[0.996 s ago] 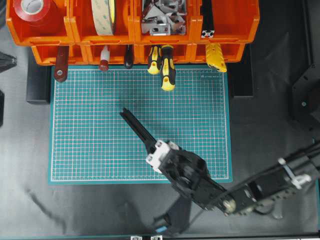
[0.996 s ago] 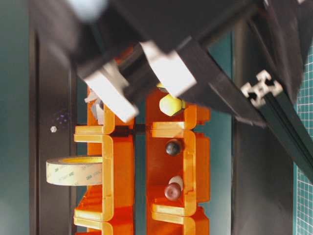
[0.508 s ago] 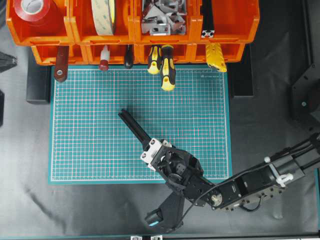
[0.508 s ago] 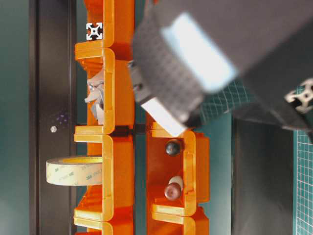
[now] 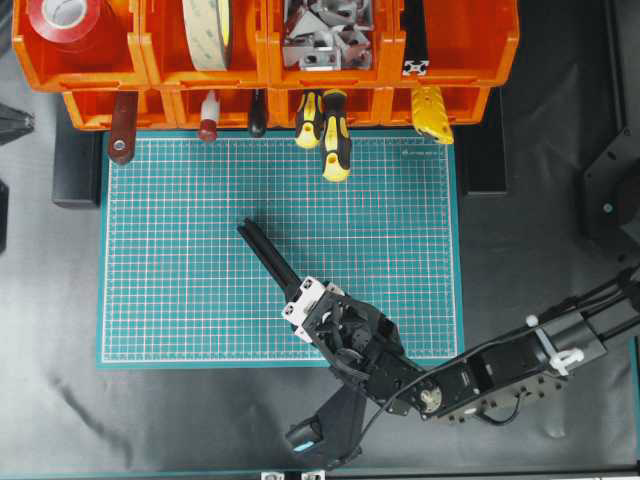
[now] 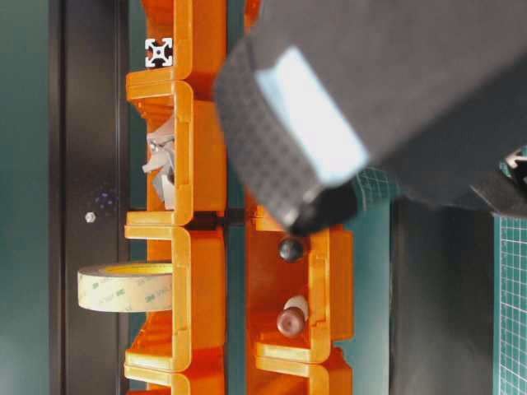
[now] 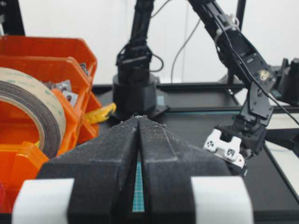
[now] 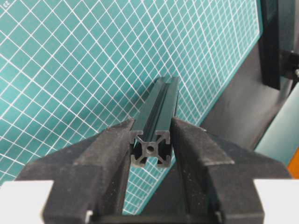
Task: Pick frame from container rack with right arm.
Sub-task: 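Hold the black extrusion bar above the mat center with the right gripper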
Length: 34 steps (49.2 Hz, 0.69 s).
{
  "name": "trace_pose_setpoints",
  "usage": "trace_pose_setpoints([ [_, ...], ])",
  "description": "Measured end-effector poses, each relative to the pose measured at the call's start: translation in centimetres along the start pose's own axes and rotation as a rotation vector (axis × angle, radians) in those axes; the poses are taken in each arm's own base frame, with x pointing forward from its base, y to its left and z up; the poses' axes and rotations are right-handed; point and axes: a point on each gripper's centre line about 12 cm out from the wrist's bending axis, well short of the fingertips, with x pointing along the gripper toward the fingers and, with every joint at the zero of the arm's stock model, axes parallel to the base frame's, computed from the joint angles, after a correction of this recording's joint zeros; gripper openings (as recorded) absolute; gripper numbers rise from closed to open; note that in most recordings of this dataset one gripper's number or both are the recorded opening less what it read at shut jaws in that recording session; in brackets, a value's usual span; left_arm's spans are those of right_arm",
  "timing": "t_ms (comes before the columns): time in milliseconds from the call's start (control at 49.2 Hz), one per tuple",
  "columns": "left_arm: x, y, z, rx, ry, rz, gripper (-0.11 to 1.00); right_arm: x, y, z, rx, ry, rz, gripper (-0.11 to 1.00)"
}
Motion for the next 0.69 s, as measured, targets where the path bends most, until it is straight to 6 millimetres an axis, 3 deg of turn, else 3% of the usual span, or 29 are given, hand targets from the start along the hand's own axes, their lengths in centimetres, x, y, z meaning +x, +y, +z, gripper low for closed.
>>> trace_pose_setpoints([
  [102,0.0,0.0,0.0,0.0,-0.002,0.0,0.0,0.0,0.2,0.0,0.015,-0.007,0.021,0.29],
  [264,0.0,0.0,0.0,0.0,-0.002,0.0,0.0,0.3,1.0,-0.1,0.045,-0.01,0.071,0.59],
  [386,0.0,0.0,0.0,0.0,-0.002,-0.001,0.0,0.5,1.6,-0.2,0.047,-0.011,0.091,0.74],
  [691,0.0,0.0,0.0,0.0,-0.003,-0.002,0.0,0.5,2.4,-0.4,0.142,0.005,0.155,0.82],
])
